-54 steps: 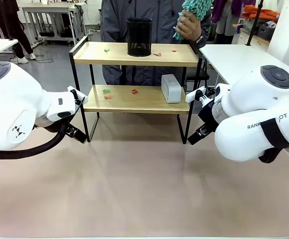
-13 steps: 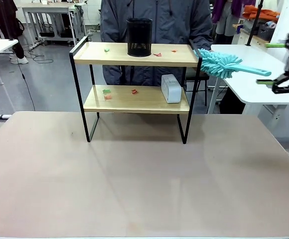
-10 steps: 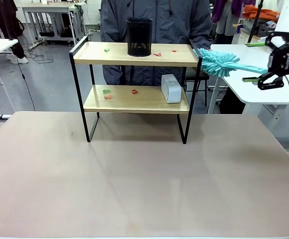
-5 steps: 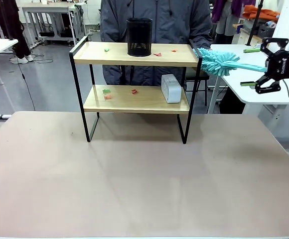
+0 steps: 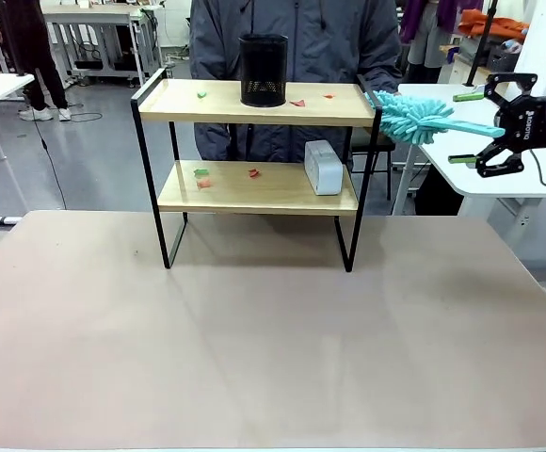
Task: Clean the shelf.
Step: Pick up the Duster from the human.
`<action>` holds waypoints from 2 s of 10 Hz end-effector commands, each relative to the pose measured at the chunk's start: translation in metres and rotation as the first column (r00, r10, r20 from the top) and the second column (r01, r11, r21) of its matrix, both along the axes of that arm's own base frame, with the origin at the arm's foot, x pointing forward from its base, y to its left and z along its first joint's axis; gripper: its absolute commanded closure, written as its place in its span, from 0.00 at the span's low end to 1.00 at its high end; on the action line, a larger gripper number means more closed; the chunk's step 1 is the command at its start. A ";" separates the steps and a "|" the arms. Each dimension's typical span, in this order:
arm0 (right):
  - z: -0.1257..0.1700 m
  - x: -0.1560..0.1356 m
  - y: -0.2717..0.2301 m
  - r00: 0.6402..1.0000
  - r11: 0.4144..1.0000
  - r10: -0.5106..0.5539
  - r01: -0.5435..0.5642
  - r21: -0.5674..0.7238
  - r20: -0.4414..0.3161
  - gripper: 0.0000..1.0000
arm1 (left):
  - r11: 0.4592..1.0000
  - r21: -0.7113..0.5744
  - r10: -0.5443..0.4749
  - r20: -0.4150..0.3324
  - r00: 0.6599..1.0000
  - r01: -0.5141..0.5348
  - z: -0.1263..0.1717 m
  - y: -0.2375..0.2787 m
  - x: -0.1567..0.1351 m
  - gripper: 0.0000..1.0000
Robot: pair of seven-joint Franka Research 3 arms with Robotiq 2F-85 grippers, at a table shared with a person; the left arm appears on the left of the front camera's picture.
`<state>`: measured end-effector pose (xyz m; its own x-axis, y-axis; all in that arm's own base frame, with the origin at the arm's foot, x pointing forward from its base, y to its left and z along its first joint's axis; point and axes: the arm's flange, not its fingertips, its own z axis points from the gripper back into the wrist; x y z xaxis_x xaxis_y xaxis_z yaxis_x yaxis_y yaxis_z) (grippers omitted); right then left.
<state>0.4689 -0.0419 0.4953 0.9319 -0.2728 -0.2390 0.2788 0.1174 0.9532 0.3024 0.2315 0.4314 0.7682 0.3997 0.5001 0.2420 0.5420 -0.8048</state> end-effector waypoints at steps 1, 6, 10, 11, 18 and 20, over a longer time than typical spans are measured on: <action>0.003 0.006 0.004 0.999 1.000 -0.018 0.018 -0.012 0.028 0.59 | 1.000 -0.006 -0.001 0.035 0.999 0.001 0.000 0.000 0.001 0.00; 0.003 0.006 0.002 0.999 1.000 0.001 -0.001 0.008 0.050 1.00 | 1.000 -0.006 -0.001 0.035 0.999 0.001 0.000 0.000 0.001 0.00; 0.002 0.005 0.001 0.999 1.000 0.012 -0.013 0.015 0.051 1.00 | 1.000 -0.006 -0.001 0.035 0.999 0.001 0.000 0.000 0.001 0.00; 0.001 0.004 0.000 0.999 1.000 0.015 -0.016 0.019 0.052 1.00 | 1.000 -0.006 -0.001 0.035 0.999 0.001 0.000 0.000 0.001 0.00; 0.028 -0.025 -0.013 0.991 0.985 0.085 -0.068 -0.157 0.104 1.00 | 1.000 -0.006 -0.001 0.035 0.999 0.001 0.000 0.000 0.001 0.00; 0.056 -0.082 -0.051 0.969 0.926 0.134 -0.048 -0.375 0.207 1.00 | 1.000 -0.006 -0.001 0.035 0.999 0.001 0.000 0.000 0.001 0.00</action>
<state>0.4213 -0.0737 0.5366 0.9740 -0.2224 -0.0428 0.1305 0.3967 0.9086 0.3022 0.2319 0.4317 0.7675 0.4002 0.5008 0.2423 0.5422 -0.8046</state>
